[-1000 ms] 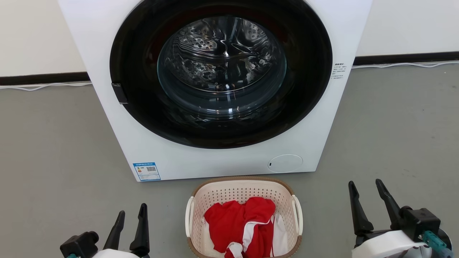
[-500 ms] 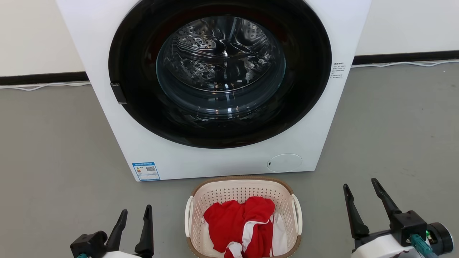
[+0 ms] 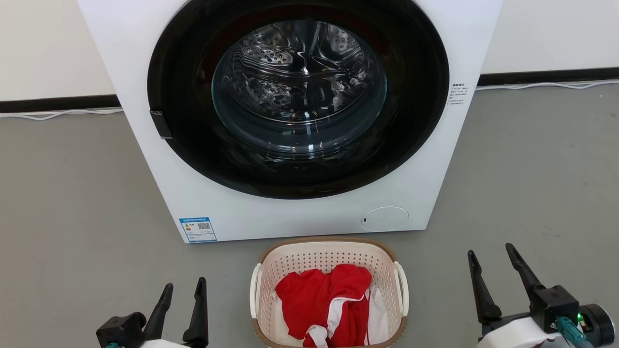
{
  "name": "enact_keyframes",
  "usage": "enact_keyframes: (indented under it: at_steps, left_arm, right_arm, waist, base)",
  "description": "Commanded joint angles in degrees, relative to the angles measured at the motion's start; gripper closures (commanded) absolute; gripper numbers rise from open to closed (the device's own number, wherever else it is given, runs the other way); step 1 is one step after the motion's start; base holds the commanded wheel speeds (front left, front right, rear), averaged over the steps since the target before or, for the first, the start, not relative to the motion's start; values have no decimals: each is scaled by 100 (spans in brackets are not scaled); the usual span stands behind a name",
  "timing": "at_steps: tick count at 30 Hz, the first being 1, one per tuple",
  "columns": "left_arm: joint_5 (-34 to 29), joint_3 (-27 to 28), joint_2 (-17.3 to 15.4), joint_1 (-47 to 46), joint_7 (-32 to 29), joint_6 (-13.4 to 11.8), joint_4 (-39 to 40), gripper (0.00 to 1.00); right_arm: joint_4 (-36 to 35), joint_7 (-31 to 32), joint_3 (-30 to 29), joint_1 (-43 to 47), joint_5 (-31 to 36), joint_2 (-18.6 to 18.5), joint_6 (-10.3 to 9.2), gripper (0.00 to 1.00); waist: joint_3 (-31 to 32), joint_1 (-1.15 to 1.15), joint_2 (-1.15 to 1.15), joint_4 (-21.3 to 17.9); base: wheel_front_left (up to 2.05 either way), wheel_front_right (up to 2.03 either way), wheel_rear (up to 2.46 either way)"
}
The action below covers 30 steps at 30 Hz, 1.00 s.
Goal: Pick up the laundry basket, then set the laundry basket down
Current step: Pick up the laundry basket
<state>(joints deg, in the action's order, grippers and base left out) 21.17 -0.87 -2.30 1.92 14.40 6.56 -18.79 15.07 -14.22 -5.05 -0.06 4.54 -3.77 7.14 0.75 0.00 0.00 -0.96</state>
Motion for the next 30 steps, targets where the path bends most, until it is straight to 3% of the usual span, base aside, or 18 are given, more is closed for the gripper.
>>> enact_keyframes:
  at_steps: [1,15,30]
  left_arm:
    - [-25,162,-57,-135,60,-1,113,0]
    - [-45,129,-57,-312,60,10,74,0]
    - [85,-248,-57,-1372,60,-40,-541,0]
  right_arm:
    - [-124,-78,126,-159,48,-36,35,0]
    - [29,-78,-49,-310,-51,51,35,0]
    - [552,-78,-26,-1210,-669,88,35,0]
  waist:
    - [-2,0,0,2]
    - [-250,0,0,44]
    - [-1334,0,0,92]
  base:
    - [0,0,0]
    - [0,0,0]
    - [0,0,0]
